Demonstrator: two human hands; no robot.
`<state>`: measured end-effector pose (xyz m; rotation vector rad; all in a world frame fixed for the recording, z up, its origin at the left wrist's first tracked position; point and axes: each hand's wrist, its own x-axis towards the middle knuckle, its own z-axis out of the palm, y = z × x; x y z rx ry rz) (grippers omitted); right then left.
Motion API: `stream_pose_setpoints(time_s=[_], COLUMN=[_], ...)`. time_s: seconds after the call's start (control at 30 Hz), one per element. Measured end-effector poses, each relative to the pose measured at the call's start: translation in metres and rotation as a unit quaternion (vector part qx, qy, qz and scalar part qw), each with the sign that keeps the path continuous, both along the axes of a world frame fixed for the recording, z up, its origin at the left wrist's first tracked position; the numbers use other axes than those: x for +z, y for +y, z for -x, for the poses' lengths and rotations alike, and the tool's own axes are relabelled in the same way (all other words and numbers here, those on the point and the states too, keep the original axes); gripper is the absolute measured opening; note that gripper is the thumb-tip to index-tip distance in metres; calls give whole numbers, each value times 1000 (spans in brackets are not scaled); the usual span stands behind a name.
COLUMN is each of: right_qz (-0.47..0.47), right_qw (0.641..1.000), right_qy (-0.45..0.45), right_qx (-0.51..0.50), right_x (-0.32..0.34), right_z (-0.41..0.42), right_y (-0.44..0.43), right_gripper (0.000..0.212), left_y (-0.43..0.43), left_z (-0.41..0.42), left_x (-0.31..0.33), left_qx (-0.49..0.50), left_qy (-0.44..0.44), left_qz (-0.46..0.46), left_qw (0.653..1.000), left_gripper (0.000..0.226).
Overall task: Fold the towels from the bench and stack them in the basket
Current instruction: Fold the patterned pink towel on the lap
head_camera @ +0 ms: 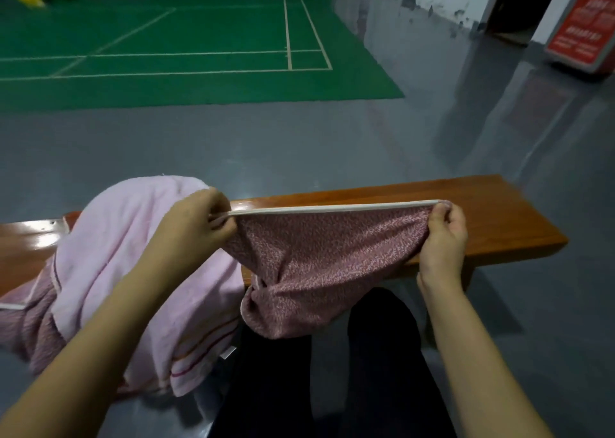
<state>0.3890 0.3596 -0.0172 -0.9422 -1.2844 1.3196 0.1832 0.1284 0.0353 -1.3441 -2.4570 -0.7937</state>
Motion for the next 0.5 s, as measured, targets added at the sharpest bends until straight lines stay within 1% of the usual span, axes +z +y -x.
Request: stream_pose_setpoints(time_s=[0.03, 0.1, 0.17, 0.23, 0.3, 0.37, 0.4, 0.43, 0.47, 0.5], right_qz=[-8, -32, -65, -99, -127, -119, -111, -108, -113, -122], right_qw=[1000, 999, 997, 995, 992, 992, 993, 993, 993, 992], right_qy=[0, 6, 21, 25, 22, 15, 13, 9, 3, -3], right_qx=[7, 15, 19, 19, 15, 28, 38, 44, 42, 40], right_x=[9, 32, 61, 93, 114, 122, 122, 121, 121, 121], right_z=[4, 13, 22, 30, 37, 43, 44, 44, 42, 41], right_y=[2, 6, 11, 15, 20, 25, 26, 27, 27, 28], right_gripper=[23, 23, 27, 30, 32, 34, 34, 34, 33, 31], left_y=[0, -1, 0, 1, 2, -1, -4, -7, -9, -10], left_z=[0, 2, 6, 11, 17, 25, 27, 29, 28, 26], left_x=[4, 19, 41, 64, 76, 77, 76, 77, 82, 87], left_qx=[16, 33, 60, 79, 82, 89, 93, 92, 80, 53], left_qy=[-19, -11, 17, 32, 2, -37, -46, -57, -89, -142], left_qz=[-3, -26, -83, -142, -153, -136, -153, -194, -263, -343], left_qw=[1000, 999, 995, 986, 985, 986, 983, 975, 957, 927], left_gripper=[11, 12, 6, 7, 7, 3, 9, 14, 15, 13])
